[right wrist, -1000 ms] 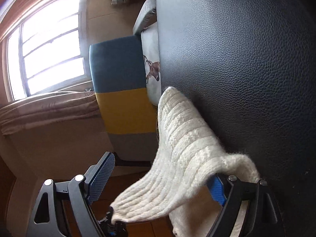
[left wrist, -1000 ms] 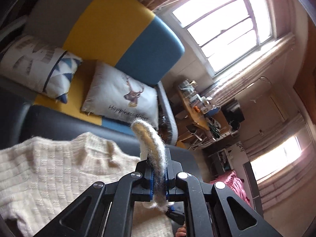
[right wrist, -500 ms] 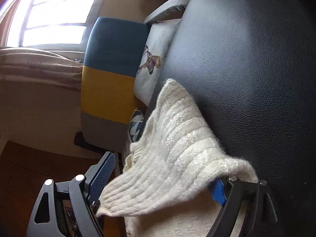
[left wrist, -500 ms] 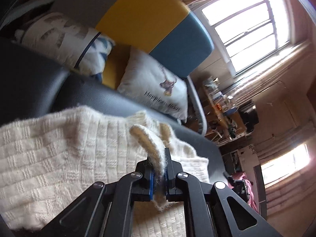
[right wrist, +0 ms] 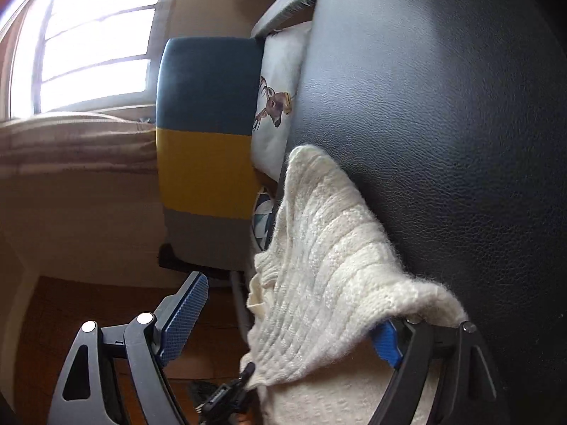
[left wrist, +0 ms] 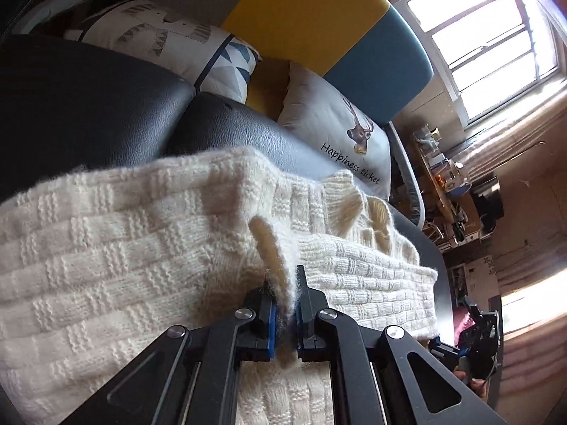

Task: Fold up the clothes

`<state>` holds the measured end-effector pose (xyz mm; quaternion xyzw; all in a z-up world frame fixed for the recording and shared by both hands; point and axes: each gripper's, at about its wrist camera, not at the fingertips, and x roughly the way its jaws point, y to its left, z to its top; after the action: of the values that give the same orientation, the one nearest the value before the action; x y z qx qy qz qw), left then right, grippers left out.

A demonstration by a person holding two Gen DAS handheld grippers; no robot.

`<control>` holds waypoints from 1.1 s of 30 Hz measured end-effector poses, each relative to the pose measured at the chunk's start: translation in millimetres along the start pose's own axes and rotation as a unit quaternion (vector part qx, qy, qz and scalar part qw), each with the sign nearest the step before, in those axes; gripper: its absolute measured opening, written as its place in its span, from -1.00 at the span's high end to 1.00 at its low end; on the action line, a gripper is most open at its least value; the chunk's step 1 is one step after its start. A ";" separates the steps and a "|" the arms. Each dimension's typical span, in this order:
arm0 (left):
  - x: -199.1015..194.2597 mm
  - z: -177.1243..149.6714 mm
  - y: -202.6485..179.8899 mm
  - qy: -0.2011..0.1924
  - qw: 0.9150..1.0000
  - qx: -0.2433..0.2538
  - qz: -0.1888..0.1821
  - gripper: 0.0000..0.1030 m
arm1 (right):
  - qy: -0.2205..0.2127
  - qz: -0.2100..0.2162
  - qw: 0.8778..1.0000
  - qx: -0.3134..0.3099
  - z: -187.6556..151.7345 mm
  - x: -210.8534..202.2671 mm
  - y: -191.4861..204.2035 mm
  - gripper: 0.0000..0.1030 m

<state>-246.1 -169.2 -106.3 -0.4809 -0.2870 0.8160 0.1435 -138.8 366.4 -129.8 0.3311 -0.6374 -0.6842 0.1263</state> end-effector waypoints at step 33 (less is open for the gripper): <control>20.8 -41.9 -27.0 0.000 1.000 0.008 -0.004 0.64 | 0.076 -0.255 0.851 -0.454 19.4 106.7 67.8 -0.43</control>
<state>-221.2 -123.3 -120.2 -0.4788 -0.2822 0.8175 0.1511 -247.5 307.7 -96.8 0.4387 -0.1379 -0.8782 0.1314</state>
